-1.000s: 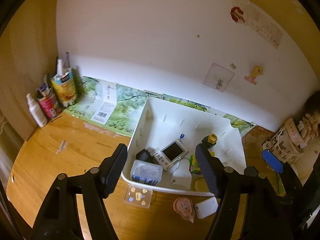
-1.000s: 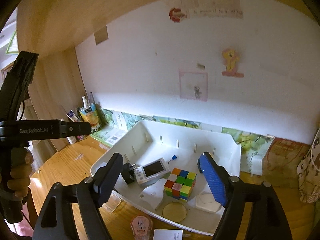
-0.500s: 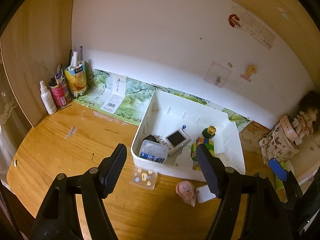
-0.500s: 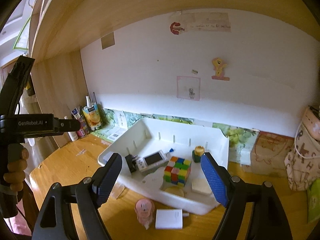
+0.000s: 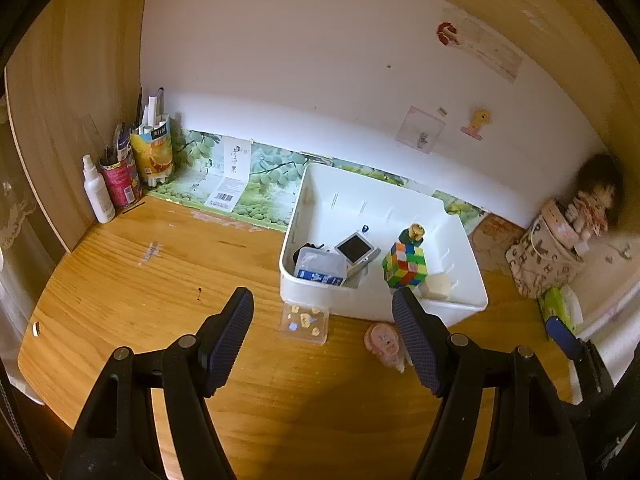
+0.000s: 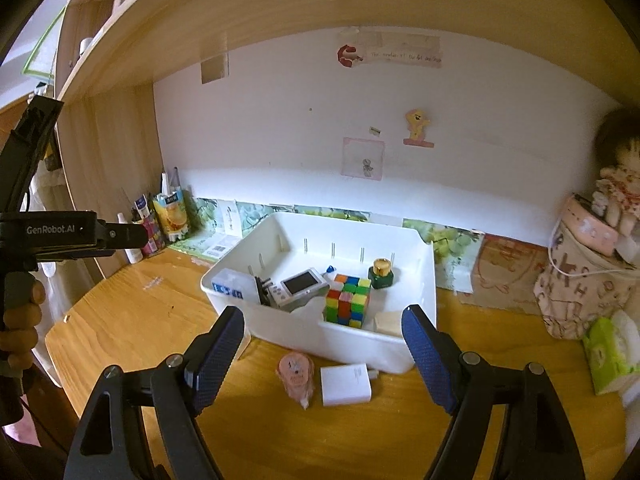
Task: Organize rigid objects
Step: 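Withdraw both grippers from the bin back over the desk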
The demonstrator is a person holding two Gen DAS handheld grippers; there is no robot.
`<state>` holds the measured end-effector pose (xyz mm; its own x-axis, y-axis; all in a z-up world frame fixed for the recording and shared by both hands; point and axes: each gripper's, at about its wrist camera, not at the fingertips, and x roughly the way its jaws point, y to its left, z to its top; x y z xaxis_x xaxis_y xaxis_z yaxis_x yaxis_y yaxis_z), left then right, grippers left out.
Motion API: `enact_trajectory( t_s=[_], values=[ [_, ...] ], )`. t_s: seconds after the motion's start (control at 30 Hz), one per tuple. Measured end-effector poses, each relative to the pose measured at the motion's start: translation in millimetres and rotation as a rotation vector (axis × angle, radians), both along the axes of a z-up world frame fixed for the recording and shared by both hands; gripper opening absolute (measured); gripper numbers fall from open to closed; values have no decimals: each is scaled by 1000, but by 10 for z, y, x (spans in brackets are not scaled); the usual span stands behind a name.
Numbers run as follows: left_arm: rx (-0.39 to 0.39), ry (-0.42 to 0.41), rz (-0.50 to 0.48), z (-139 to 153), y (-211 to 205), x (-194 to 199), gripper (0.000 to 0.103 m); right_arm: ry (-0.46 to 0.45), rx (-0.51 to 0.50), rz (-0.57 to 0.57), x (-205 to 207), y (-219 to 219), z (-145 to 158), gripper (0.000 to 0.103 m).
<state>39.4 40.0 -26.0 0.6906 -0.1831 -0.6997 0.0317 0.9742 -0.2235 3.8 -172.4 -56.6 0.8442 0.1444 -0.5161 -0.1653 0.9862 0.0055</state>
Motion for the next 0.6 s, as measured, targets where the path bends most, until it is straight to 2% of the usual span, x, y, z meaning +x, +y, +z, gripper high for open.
enact_trajectory(
  t_s=[0.33,0.6],
  values=[
    [-2,18,-85,-145,95,-222,75,22,-34,-60,-396,267,-69,82],
    [-7,44,-120,-252,-4,-321,75,60,-55,-30,-560,342,-241,82]
  ],
)
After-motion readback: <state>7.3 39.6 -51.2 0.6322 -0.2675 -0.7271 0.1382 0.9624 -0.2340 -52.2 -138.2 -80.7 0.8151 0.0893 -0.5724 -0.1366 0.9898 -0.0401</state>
